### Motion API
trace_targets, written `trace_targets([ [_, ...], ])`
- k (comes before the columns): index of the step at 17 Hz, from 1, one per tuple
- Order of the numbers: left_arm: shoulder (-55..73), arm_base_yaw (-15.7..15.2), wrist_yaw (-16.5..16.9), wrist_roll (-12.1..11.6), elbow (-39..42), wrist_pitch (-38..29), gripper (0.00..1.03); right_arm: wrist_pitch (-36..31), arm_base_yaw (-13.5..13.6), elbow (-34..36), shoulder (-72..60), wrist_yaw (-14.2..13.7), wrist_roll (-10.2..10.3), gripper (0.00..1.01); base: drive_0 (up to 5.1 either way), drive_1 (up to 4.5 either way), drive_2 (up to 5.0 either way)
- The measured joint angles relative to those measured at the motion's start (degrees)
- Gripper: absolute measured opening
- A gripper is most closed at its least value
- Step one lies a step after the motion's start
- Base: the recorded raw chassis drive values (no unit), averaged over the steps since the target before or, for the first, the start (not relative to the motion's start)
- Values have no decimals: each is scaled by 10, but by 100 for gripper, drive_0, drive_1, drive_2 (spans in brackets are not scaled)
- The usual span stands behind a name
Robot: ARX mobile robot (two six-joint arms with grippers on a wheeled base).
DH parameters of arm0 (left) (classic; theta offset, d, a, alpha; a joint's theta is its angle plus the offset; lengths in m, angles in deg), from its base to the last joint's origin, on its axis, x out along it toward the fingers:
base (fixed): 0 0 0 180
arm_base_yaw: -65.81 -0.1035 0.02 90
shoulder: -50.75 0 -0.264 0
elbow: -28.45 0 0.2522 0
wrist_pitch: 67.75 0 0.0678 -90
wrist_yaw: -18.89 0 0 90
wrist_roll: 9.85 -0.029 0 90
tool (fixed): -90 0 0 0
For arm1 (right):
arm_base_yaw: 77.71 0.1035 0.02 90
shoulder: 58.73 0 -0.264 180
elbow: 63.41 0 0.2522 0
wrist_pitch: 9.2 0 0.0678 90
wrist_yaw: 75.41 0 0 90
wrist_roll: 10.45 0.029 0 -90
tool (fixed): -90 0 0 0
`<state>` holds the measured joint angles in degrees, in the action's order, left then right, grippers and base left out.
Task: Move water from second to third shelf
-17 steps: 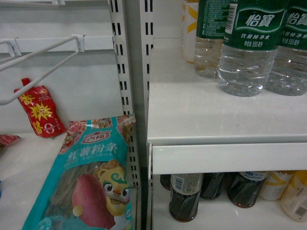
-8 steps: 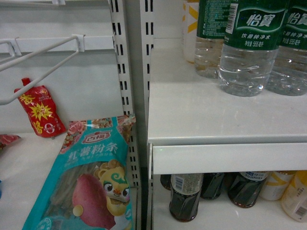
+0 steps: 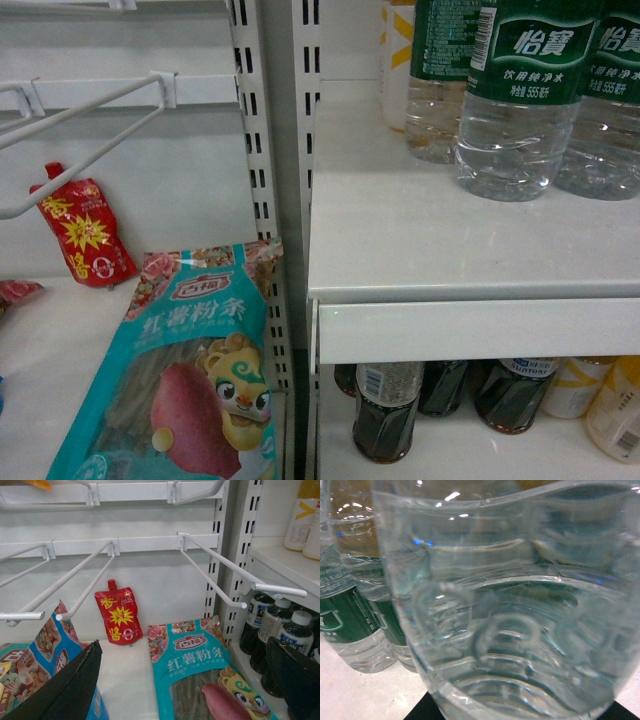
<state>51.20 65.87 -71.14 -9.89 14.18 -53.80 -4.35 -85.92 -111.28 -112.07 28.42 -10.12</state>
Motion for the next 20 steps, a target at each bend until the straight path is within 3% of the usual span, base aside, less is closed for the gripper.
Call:
trace_targets([
  [4, 0, 0, 0, 0, 0, 0, 98, 5, 13, -38, -45, -18, -4, 39, 0, 0, 0],
  [8, 0, 0, 0, 0, 0, 0, 98, 33, 42, -45, -59, -27, -10, 39, 0, 0, 0],
  [13, 0, 0, 0, 0, 0, 0, 98, 38, 40, -48, -69, -43, -15, 39, 0, 0, 0],
  [20, 0, 0, 0, 0, 0, 0, 98, 3, 41, -33, -75, -43, -12, 39, 0, 0, 0],
])
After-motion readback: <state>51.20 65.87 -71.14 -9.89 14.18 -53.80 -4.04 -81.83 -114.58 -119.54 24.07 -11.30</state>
